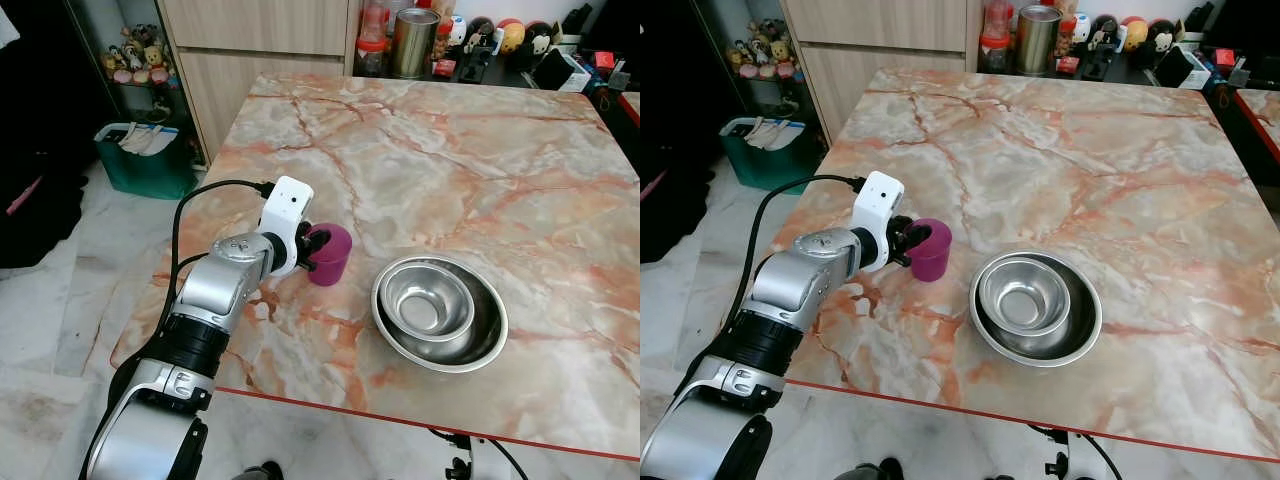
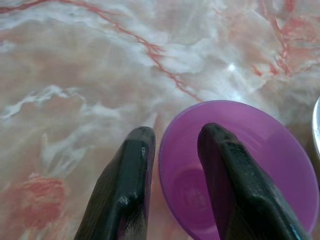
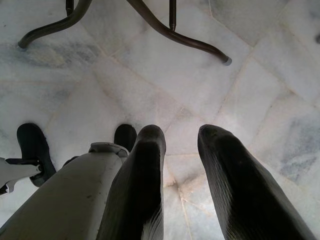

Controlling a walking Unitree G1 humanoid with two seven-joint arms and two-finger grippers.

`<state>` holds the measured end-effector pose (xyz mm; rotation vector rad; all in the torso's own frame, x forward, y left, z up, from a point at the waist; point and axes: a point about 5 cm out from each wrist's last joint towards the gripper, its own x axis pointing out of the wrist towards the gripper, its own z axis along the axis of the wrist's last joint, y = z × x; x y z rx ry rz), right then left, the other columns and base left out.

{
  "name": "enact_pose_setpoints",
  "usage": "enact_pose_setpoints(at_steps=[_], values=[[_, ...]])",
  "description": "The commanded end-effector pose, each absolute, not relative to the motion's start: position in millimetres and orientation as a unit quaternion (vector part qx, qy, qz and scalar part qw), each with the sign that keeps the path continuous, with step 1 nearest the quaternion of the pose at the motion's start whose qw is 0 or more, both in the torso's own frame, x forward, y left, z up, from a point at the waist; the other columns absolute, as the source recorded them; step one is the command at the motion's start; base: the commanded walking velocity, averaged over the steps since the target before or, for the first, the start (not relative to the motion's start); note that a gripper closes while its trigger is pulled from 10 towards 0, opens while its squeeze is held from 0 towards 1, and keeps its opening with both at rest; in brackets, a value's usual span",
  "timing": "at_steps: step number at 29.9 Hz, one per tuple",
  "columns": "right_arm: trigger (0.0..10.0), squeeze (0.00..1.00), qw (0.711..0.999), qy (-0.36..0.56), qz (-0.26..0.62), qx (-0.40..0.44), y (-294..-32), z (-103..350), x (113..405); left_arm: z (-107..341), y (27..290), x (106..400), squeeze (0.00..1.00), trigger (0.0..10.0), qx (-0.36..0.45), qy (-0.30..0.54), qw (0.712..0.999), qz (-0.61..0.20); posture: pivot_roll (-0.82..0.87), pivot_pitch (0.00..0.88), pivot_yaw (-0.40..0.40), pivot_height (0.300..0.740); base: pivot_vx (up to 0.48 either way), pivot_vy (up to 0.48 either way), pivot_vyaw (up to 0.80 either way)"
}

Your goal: Setting the table

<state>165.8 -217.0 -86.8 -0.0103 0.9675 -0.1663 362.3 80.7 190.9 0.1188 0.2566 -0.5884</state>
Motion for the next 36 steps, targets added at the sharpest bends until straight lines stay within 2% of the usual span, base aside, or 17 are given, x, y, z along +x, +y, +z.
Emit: enact_pose_setpoints(at_steps=[1,5,9,14,17,18,23,24,25,26,27,29,33,36], values=[[10.0,0.0,0.879,0.47,-0.083,0.0,-216.4,-88.7,161.6,194.5,81.1,362.6,0.0,10.0,0.06,0.116,0.95,-0.285,-0.02,0.134,-0.001,0.74,0.0,0.0,0.0],[10.0,0.0,0.879,0.47,-0.082,0.0,-216.3,-88.7,161.6,201.0,86.4,364.6,0.0,10.0,0.051,0.103,0.954,-0.277,-0.02,0.134,-0.002,0.74,0.0,0.0,0.0],[10.0,0.0,0.879,0.47,-0.082,-0.001,-216.2,-88.7,161.8,217.3,106.0,372.9,0.0,10.0,0.018,0.066,0.972,-0.227,-0.02,0.137,-0.002,0.74,0.0,0.0,0.0],[10.0,0.0,0.879,0.47,-0.081,-0.001,-216.1,-88.7,161.9,221.1,113.3,374.7,0.0,10.0,0.013,0.056,0.975,-0.214,-0.02,0.139,-0.002,0.74,0.0,0.0,0.0],[10.0,0.0,0.879,0.469,-0.081,0.0,-216.0,-88.6,162.0,233.5,137.0,378.8,0.0,10.0,-0.02,0.014,0.986,-0.162,-0.02,0.142,-0.002,0.74,0.0,0.0,0.0],[10.0,0.0,0.879,0.469,-0.081,0.0,-216.0,-88.6,162.0,233.5,137.0,378.8,0.0,10.0,-0.02,0.014,0.986,-0.162,-0.02,0.142,-0.002,0.74,0.0,0.0,0.0],[10.0,0.0,0.879,0.469,-0.083,0.001,-215.6,-88.7,161.9,235.8,213.7,380.6,0.0,10.0,-0.037,-0.035,0.998,0.047,-0.02,0.145,-0.002,0.74,0.0,0.0,0.0],[10.0,0.0,0.879,0.469,-0.083,0.001,-215.6,-88.7,161.9,235.8,213.7,380.6,0.0,10.0,-0.037,-0.035,0.998,0.047,-0.02,0.145,-0.002,0.74,0.0,0.0,0.0],[10.0,0.0,0.879,0.469,-0.083,0.002,-215.5,-88.8,161.9,231.2,234.9,376.6,0.0,10.0,-0.023,-0.036,0.994,0.1,-0.02,0.145,-0.002,0.74,0.0,0.0,0.0],[10.0,0.0,0.879,0.469,-0.083,0.002,-215.5,-88.8,161.9,231.2,234.9,376.6,0.0,10.0,-0.023,-0.036,0.994,0.1,-0.02,0.145,-0.002,0.74,0.0,0.0,0.0],[10.0,0.0,0.879,0.47,-0.082,0.002,-215.3,-88.8,162.0,221.5,264.6,367.7,0.0,10.0,0.027,-0.031,0.985,0.168,-0.01,0.146,-0.003,0.74,0.0,0.0,0.0],[10.0,0.0,0.879,0.47,-0.082,0.002,-215.3,-88.8,162.0,221.5,264.6,367.7,0.0,10.0,0.027,-0.031,0.985,0.168,-0.01,0.146,-0.003,0.74,0.0,0.0,0.0],[10.0,0.0,0.88,0.468,-0.081,0.004,-214.8,-88.7,162.4,173.4,322.5,332.7,0.0,10.0,0.119,0.034,0.941,0.314,-0.01,0.143,-0.001,0.74,0.0,0.0,0.0],[10.0,0.0,0.88,0.468,-0.082,0.004,-214.9,-88.6,162.4,148.2,339.5,315.7,0.0,10.0,0.143,0.075,0.921,0.356,-0.01,0.142,-0.002,0.74,0.0,0.0,0.0]])
